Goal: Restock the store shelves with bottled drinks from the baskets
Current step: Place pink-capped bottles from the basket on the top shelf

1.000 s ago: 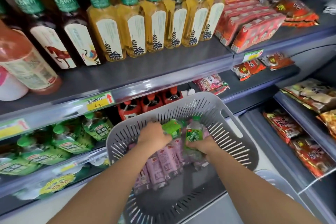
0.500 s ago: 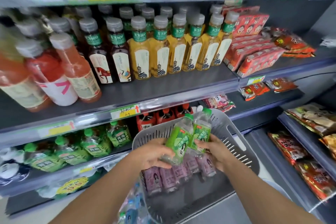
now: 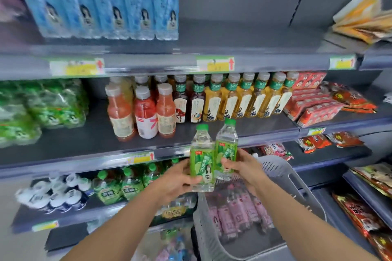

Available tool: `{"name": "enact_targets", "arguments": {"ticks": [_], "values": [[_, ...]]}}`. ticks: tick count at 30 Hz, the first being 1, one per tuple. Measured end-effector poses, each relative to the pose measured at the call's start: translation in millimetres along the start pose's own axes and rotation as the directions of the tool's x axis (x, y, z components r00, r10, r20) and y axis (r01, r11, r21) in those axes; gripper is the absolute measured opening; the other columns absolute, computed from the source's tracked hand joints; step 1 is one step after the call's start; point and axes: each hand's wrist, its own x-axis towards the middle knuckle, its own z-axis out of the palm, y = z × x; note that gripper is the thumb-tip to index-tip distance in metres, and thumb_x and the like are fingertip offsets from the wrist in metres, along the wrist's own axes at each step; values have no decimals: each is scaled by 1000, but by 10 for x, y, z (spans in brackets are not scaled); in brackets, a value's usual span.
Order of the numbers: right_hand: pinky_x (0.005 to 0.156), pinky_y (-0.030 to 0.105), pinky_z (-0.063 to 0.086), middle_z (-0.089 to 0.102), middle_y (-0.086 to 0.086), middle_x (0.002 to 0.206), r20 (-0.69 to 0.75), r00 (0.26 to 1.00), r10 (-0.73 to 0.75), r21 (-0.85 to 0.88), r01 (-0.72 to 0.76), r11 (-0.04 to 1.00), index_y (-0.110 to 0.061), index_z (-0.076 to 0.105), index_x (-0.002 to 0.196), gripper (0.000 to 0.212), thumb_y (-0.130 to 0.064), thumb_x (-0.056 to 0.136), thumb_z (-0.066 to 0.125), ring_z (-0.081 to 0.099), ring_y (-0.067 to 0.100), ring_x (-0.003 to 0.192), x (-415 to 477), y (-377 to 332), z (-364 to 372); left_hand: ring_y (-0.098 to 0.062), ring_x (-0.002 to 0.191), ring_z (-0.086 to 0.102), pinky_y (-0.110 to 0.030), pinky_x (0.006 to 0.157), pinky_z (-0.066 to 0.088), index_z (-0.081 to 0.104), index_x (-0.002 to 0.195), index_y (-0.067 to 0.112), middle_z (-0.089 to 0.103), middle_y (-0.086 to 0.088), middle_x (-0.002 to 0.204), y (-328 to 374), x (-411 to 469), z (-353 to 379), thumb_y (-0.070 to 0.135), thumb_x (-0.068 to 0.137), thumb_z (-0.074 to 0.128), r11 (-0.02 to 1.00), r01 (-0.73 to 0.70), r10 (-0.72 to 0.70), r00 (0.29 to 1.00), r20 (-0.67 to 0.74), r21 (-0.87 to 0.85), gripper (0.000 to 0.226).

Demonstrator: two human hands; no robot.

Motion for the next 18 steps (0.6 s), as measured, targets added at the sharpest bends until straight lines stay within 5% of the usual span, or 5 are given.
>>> {"name": "enact_targets", "arguments": {"ticks": [3,5,8,12,18], "values": [[77,31,49,70,-5,113,44,999,-31,-9,32,999,-20,56,127,64,-23,69,84,67,14,98,-27,-145,464,-18,112,59,-30,89,49,34,141,9,56,-3,128,117,-352,-375,-4,78,71,999,-50,49,997,-62,-9,75],[75,29,50,68,-3,117,92,994,-51,-7,52,999,-22,57,124,60,-21,70,84,67,15,99,-36,-228,792,-19,116,56,-35,98,46,31,143,9,53,-5,134,169,-591,-647,1,72,78,996,-90,88,990,-107,-16,86],[87,31,48,67,-7,116,166,984,-60,-12,63,998,-28,58,117,54,-20,71,84,64,16,105,-6,-307,1285,-23,119,56,-44,108,39,36,143,13,59,-5,130,237,-958,-1029,6,68,79,987,-158,159,973,-166,20,87],[109,45,39,54,-5,137,239,968,-78,-77,99,992,-21,45,141,110,-44,45,93,51,21,127,64,-413,1994,-23,116,58,-42,102,42,43,137,14,64,-4,123,282,-1396,-1529,4,67,75,974,-225,226,934,-276,38,78],[107,43,43,60,-3,132,313,945,-95,-120,139,983,-20,52,136,112,-50,36,93,54,18,123,194,-496,2983,-26,116,58,-34,94,47,49,132,14,65,-7,122,314,-1887,-2269,-10,78,67,961,-276,265,879,-396,29,62]]}}
